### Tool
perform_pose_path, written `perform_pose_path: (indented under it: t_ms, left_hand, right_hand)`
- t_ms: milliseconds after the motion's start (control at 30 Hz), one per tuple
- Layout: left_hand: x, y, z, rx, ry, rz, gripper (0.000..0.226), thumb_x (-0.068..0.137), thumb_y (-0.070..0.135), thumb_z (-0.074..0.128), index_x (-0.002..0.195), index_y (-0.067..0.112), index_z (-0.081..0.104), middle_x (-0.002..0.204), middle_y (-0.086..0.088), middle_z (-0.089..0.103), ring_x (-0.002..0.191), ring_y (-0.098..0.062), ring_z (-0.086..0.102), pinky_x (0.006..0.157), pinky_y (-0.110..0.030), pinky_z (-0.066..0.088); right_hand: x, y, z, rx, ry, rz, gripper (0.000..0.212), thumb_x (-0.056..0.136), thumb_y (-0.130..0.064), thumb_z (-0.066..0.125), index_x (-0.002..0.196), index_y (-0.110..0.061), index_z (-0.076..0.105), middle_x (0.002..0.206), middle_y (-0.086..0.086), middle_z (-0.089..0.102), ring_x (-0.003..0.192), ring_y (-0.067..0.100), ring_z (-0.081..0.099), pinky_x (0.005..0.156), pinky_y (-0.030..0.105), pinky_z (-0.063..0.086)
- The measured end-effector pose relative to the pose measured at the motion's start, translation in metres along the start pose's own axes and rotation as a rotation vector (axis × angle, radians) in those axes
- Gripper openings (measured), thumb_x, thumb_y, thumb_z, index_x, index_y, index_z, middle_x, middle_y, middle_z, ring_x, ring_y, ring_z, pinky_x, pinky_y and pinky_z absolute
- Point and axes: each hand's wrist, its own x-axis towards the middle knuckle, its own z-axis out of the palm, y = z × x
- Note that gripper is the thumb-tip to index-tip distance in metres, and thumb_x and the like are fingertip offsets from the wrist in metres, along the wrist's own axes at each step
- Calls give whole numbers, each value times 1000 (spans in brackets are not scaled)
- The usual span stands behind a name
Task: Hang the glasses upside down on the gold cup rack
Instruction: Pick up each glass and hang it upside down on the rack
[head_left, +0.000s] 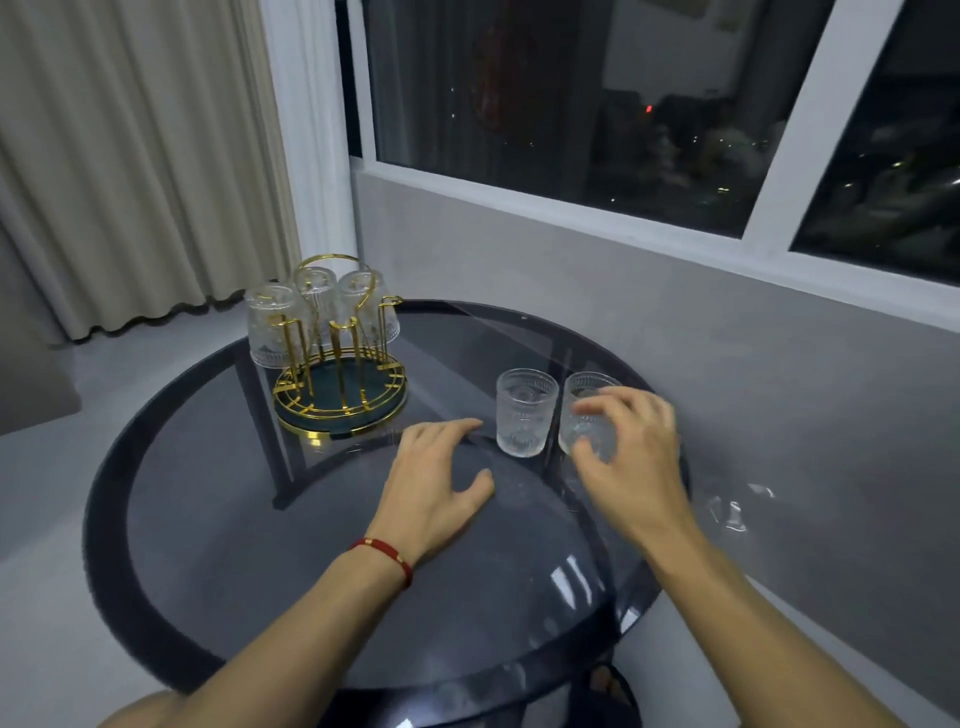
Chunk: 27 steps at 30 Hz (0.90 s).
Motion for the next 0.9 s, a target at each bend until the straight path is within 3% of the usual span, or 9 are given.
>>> perform_pose_path:
  t_ms: [133, 233, 433, 533, 633, 700, 767, 900]
  left_hand:
    - [-16, 18, 11, -62, -48, 30, 50, 87, 28, 69, 135, 25, 57, 126, 6, 61, 126, -15, 43, 103, -24, 35]
    - [-22, 20, 14, -69, -104, 39, 50, 88, 29, 67, 136, 28, 54, 125, 8, 60, 125, -12, 43, 102, -23, 34]
    - [-23, 17, 13, -97, -147, 7, 51, 89, 31, 66, 138, 34, 51, 125, 9, 62, 122, -10, 44, 95, -23, 35]
    - [-21, 17, 13, -118, -196, 7, 54, 88, 30, 66, 140, 32, 49, 129, 7, 61, 123, -12, 46, 99, -31, 43]
    - [-20, 16, 11, -170, -270, 5, 72, 82, 33, 71, 147, 33, 39, 136, 7, 55, 124, -8, 45, 104, -34, 45]
    - [-19, 16, 7, -272, -280, 7, 83, 78, 39, 76, 149, 37, 33, 136, 12, 53, 121, -1, 49, 98, -23, 47]
    - [-13, 16, -1, -372, -217, 15, 87, 76, 45, 81, 147, 40, 32, 134, 20, 55, 117, 4, 54, 89, -12, 48]
    - [3, 3, -28, -334, -83, 26, 95, 68, 49, 87, 147, 27, 40, 130, 16, 58, 114, 4, 59, 91, -14, 50]
  right_hand:
    - [0, 32, -16, -21, -245, 423, 88, 82, -45, 77, 157, -24, 35, 162, 12, 33, 150, 34, 30, 119, 52, 34]
    - [-2, 44, -13, 90, -253, 482, 104, 81, -39, 82, 162, -20, 20, 167, 11, 31, 150, 33, 36, 116, 48, 38]
    - [1, 49, -12, 144, -174, 542, 97, 74, -36, 88, 154, -15, 37, 153, 9, 53, 132, 30, 55, 97, 38, 46]
    - [-6, 35, -15, 92, -209, 435, 97, 61, -45, 92, 145, -22, 50, 138, 1, 64, 119, 23, 62, 88, 32, 49]
    - [-13, 9, -9, 193, -241, 286, 92, 53, -58, 87, 136, -36, 56, 120, -15, 65, 103, 8, 63, 75, 16, 48]
    - [-12, -7, -2, 307, -264, 234, 87, 52, -60, 85, 132, -39, 57, 118, -20, 67, 106, 1, 66, 80, 18, 52]
    - [-7, -18, 8, 414, -314, 213, 88, 55, -55, 88, 136, -35, 59, 125, -15, 71, 115, 4, 67, 96, 28, 55]
    - [2, -33, 28, 543, -448, 156, 86, 59, -51, 92, 138, -39, 61, 129, -16, 73, 120, 0, 66, 102, 27, 52]
